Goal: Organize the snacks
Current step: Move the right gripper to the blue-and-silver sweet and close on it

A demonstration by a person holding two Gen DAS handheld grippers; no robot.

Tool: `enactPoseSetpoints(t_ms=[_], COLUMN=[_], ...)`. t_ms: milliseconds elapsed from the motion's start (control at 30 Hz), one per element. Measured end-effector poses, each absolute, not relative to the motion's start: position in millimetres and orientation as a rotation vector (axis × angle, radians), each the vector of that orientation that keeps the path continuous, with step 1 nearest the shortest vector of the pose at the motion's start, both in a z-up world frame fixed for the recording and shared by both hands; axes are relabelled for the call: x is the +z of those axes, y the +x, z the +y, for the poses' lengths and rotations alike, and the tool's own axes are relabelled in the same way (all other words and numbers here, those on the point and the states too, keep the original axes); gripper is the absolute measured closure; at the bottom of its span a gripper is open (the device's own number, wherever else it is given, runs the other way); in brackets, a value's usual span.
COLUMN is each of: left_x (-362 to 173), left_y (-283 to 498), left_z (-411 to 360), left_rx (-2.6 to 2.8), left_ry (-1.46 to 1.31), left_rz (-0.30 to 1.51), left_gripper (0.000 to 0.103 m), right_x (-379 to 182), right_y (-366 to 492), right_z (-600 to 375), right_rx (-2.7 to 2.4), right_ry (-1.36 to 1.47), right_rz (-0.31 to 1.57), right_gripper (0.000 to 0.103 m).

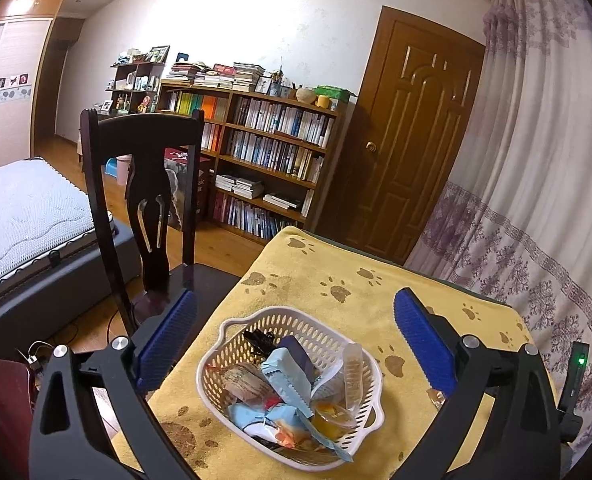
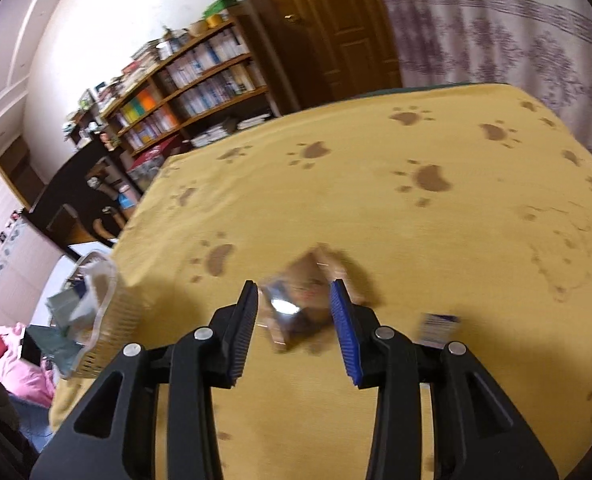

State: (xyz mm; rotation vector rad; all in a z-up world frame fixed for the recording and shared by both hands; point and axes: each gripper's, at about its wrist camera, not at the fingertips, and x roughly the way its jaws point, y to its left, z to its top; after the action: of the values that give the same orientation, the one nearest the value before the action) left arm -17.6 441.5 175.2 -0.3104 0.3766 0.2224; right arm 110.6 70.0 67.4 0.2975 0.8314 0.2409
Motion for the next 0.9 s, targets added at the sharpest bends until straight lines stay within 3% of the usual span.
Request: enactPoseSetpoints(t_ms=[700,900], left_x=[174.1,174.3], left_y=[-15.7,-14.6], left_z=[425.4,422.2], left_rx=[0.193,0.185], left_ry=[-0.270,-0.260], left_rz=[0.385,0.386], left_gripper=[0.003,0.003], right_x=[17.7,15.7], right_y=[109.8,105.8], right_z=[28.5,34.2], right_rx=[0.044,0.016], right_ry=[0.228,0.145], right_rz=[0.939,0.913], right_gripper=[0.065,0.077])
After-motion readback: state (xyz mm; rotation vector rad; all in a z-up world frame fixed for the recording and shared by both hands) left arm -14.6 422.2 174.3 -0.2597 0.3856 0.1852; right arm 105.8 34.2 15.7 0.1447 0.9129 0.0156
